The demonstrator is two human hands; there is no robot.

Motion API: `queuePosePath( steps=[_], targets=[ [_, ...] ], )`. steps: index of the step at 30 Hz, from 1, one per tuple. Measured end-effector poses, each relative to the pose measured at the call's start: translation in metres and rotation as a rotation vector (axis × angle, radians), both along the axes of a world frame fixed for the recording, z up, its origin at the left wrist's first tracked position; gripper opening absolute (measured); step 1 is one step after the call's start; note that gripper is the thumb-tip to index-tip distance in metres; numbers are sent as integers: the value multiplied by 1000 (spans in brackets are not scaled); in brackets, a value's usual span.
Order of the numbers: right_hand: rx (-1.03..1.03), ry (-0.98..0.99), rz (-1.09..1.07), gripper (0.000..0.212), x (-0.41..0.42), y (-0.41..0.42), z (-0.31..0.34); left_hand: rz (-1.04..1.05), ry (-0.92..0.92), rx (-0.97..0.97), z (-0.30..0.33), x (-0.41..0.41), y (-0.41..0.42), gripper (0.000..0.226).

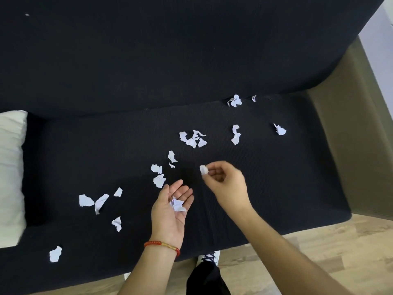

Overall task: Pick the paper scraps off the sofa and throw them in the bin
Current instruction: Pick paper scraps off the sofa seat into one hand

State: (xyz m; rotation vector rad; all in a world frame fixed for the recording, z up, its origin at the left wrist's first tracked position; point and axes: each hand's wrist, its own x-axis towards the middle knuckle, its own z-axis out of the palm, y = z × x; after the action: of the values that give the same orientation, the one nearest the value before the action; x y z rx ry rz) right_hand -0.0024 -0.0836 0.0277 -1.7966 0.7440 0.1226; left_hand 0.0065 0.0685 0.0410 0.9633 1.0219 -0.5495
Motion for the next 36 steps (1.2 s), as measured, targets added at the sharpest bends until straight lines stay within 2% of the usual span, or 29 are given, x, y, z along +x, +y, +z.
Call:
queuePosePath(
  steps=[5,11,16,21,26,31,36],
  targets=[
    [92,-5,167,4,-21,43,30,-26,-37,-39,5,6,1,42],
    [-115,-19,322,10,-28,56,31,-54,-55,-95,12,5,4,43],
    [-263,-41,378,27,-32,56,35,-65,-73,-133,13,1,2,38],
    [-264,-78,367,30,-34,52,43,-34,-56,-168,11,2,2,35],
    [-262,-109,229,9,-18,21,40,7,-61,-150,9,9,-2,31],
    [-156,26,64,9,21,-39,19,23,-34,-183,7,14,-8,32],
    [-225,125,11,13,59,-92,-24,-22,4,-201,5,18,-21,30]
  ],
)
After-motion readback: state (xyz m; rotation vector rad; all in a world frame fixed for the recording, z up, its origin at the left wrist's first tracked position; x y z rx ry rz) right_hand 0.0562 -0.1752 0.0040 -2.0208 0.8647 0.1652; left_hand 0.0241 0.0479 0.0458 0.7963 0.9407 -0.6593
